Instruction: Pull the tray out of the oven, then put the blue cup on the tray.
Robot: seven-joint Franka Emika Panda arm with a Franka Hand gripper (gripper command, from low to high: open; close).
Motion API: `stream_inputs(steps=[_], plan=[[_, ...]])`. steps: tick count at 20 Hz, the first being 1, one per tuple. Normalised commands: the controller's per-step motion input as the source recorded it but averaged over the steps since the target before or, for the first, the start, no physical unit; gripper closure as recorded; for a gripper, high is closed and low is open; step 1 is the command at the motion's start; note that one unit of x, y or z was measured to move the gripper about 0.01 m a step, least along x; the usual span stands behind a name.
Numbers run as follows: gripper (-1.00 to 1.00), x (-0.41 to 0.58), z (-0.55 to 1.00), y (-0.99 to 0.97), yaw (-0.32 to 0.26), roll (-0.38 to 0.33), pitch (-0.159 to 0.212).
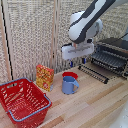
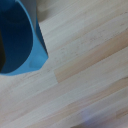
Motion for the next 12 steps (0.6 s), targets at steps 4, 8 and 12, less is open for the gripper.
stream_inputs(steps=[4,8,12], plan=[[-1.0,-0.154,-0.27,0.23,0.041,0.038,0.042],[-1.0,-0.221,-0.46,0.02,0.073,0.012,0.051],[-1.0,-0.175,-0.45,0.0,0.079,0.0,0.004]])
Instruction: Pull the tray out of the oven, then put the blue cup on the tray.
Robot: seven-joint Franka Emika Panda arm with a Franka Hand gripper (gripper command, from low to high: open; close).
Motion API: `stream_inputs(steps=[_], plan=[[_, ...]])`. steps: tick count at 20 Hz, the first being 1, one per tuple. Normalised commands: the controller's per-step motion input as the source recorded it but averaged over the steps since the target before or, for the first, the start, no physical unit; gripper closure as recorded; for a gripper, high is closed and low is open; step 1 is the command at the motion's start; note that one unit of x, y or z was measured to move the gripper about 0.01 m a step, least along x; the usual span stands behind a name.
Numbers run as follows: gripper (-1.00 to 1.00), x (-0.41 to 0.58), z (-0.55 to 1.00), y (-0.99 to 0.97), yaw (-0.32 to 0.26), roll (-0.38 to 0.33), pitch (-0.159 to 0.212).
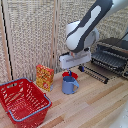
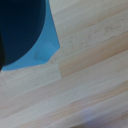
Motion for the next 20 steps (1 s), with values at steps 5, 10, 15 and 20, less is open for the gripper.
stream_inputs(steps=[5,10,15,20], plan=[[-1.0,-0.044,-0.44,-0.01,0.135,0.0,0.0],[1.0,-0.085,-0.25,0.0,0.156,0.002,0.0],[1.0,-0.11,-0.02,0.02,0.055,-0.001,-0.031],[1.0,0.005,0.0,0.07,0.067,-0.001,0.0]])
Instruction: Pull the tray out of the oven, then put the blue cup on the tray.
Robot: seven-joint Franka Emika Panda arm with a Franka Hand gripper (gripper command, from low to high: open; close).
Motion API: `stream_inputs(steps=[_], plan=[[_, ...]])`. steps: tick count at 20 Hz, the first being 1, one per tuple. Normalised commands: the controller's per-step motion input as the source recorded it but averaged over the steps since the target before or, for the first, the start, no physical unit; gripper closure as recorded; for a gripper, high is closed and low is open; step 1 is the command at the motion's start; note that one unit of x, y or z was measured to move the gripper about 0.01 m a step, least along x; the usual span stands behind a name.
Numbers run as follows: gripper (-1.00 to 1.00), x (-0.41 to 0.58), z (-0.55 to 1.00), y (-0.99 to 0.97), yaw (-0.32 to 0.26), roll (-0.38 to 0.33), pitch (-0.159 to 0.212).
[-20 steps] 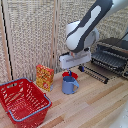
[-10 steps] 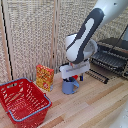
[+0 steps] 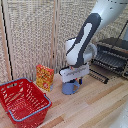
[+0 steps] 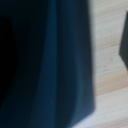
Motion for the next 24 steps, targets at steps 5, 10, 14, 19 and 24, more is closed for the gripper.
stream_inputs(steps=[5,10,14,19,24], plan=[[1.0,-0.214,0.0,0.15,0.012,-0.005,0.0],[1.0,-0.338,0.0,0.23,-0.024,-0.015,-0.004],[1.0,-0.233,0.07,0.25,-0.173,-0.002,0.0],[1.0,0.081,0.47,0.08,-0.238,0.006,0.0],[1.0,0.337,0.41,0.0,-0.252,-0.092,-0.031]])
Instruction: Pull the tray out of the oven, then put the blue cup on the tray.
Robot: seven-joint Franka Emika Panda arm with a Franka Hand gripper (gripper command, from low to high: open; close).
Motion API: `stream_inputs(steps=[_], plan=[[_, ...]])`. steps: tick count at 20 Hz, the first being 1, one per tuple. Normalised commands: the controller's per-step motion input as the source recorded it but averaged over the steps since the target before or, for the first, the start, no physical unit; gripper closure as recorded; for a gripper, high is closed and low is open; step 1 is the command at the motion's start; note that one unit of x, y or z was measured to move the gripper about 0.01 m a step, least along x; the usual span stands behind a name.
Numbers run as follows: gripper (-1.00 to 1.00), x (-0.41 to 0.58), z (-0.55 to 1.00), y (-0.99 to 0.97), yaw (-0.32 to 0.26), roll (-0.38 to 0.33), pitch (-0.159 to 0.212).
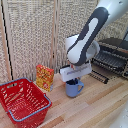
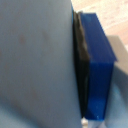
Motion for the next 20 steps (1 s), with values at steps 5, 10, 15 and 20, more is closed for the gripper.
stream_inputs(steps=[5,10,15,20], plan=[[1.0,0.511,0.35,0.0,-0.179,-0.099,-0.047],[1.0,0.586,0.49,-0.02,-0.125,-0.14,-0.053],[1.0,0.738,0.81,-0.25,-0.082,-0.107,0.0],[1.0,0.754,0.91,-0.45,-0.072,-0.057,0.003]])
